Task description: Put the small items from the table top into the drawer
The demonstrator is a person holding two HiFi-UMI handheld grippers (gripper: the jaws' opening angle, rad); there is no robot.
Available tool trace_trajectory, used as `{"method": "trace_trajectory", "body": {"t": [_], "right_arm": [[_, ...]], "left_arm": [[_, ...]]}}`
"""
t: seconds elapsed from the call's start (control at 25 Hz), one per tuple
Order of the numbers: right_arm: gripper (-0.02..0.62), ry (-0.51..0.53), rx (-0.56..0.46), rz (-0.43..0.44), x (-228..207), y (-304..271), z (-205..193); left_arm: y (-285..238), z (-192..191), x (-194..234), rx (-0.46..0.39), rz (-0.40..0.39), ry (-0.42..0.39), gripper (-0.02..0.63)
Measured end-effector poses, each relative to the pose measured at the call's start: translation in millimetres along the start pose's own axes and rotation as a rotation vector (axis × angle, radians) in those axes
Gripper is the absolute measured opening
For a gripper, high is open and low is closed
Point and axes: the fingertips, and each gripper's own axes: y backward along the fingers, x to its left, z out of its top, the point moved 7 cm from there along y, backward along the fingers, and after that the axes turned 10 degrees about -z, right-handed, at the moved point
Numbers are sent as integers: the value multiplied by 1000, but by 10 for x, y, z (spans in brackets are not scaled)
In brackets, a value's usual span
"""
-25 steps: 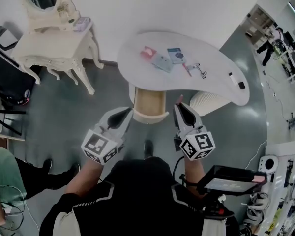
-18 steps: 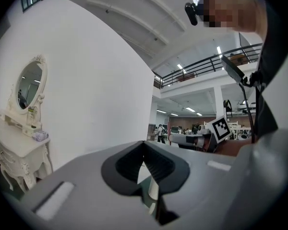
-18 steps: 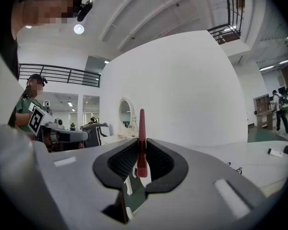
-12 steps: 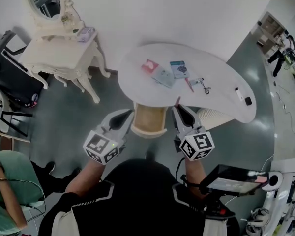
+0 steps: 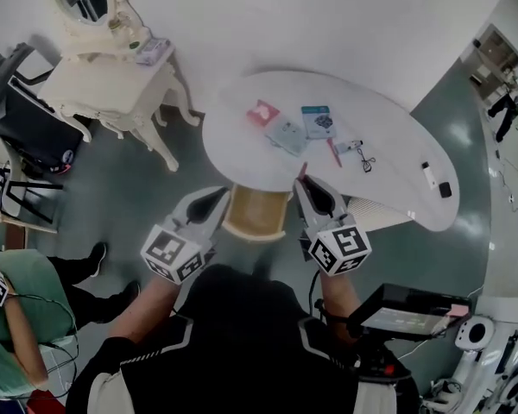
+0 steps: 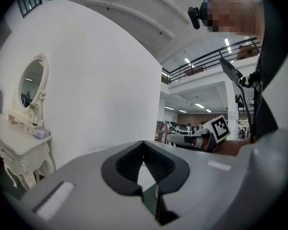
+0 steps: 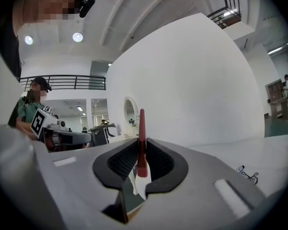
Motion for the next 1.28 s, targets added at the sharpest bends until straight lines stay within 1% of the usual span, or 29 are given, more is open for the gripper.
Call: {"method": "trace_trajectory", "body": {"t": [0.08,0.24,0.36,0.48,0.72,0.96,1.28], "right_arm": [[54,3,20,15,-48,-71,-51],[54,7,78,39,-55,-183,-225],[54,15,122,44,-54,-276,-363],[54,33,168,42,-49,-376,-515],[54,108,277,75,-5,-549,-895],[54,165,398,110,56,-671,-1360],[54,312,556,148,53,-800,-1900]], "left_arm": [[-53,-38,29,7,4,5,0],[-71,-202,138,47,18,10,0],[-57,-354,264,70,26,32,0],[-58,-473,367,93,9,49,0],[-94,-734,522,135,-30,77,0],[-113,-1031,657,183,-54,111,0],[-183,-1463,775,241,-69,146,0]]}}
